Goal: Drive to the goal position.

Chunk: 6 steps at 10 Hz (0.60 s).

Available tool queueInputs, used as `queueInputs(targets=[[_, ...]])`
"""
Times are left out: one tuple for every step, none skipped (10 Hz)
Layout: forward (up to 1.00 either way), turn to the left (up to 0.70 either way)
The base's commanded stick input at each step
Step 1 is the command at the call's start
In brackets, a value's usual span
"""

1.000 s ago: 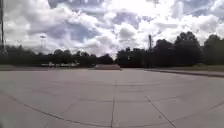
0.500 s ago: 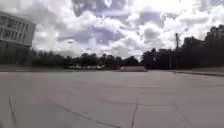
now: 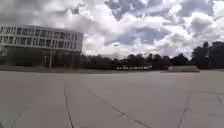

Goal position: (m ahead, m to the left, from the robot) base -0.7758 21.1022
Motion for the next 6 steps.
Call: queueInputs(targets=[[0.0, 1.0], [0.0, 1.0], [0.0, 1.0], [0.0, 1.0], [0.0, 1.0], [0.0, 1.0]])
